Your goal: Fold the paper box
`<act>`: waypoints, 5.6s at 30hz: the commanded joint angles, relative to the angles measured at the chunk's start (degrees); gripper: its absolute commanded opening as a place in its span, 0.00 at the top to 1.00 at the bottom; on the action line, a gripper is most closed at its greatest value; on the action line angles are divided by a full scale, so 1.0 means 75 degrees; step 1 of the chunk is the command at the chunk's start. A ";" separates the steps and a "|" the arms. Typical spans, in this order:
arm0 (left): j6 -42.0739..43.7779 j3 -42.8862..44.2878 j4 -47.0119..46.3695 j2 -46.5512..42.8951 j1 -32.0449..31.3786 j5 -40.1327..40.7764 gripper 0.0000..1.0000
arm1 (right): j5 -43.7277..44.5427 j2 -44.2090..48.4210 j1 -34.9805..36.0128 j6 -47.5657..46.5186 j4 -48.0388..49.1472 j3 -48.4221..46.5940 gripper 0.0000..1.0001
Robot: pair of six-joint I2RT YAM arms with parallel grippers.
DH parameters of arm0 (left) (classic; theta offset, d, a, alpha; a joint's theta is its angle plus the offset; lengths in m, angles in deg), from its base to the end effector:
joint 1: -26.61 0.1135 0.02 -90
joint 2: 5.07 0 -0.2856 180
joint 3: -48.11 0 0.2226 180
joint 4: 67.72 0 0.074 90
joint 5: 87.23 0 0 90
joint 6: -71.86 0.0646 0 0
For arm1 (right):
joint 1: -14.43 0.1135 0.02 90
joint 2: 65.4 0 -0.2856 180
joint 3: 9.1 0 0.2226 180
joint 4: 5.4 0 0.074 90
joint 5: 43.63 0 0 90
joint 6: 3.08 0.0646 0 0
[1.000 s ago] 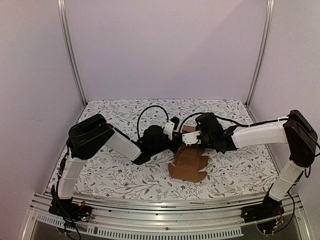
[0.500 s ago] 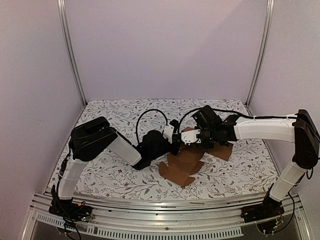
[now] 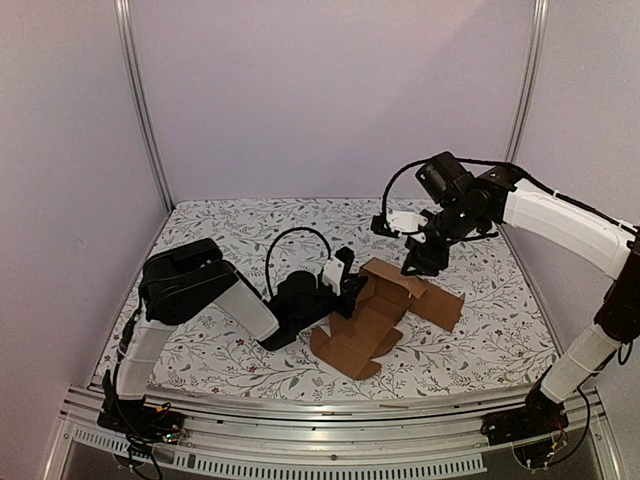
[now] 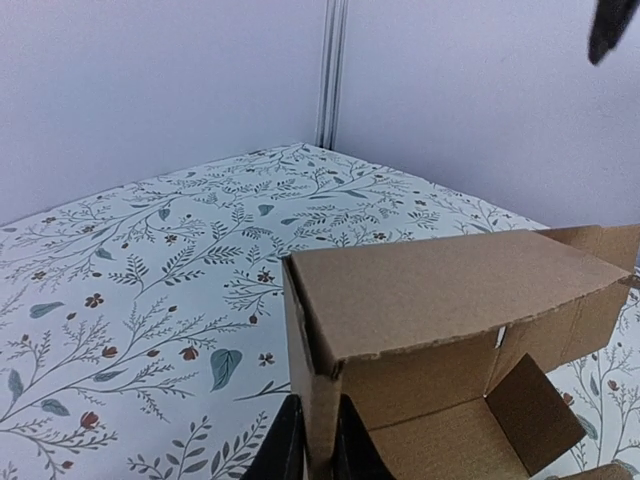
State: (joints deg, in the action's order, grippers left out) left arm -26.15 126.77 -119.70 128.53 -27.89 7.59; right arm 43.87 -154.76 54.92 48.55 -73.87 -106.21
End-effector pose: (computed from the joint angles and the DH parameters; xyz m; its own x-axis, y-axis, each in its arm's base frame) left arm 0.2849 -0.3901 0.1310 -0.1359 -0.0485 -0.9895 0.7509 0.6465 -0.1349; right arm 0.2302 0.2003 0.3083 -0.1073 -0.9071 -0.4071 -0.9331 0.2333 -0.2738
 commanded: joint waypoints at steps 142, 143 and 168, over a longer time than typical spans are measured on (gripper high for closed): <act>0.1056 0.0405 -0.0274 0.0516 -0.1643 0.4053 0.81 | -0.5795 -0.5694 -0.1665 0.2641 -0.3652 -0.3598 0.36; 0.1036 0.0409 -0.0236 0.0505 -0.1621 0.3971 0.81 | -0.5786 -0.5671 -0.1661 0.2634 -0.3654 -0.3582 0.36; 0.0572 0.0893 0.0900 0.0417 -0.1440 0.3731 0.97 | -0.5936 -0.5581 -0.1661 0.2596 -0.3689 -0.3345 0.35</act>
State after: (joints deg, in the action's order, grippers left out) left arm -21.52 131.98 -114.98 132.62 -39.34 34.30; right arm -0.74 -196.07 42.11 68.62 -98.07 -132.31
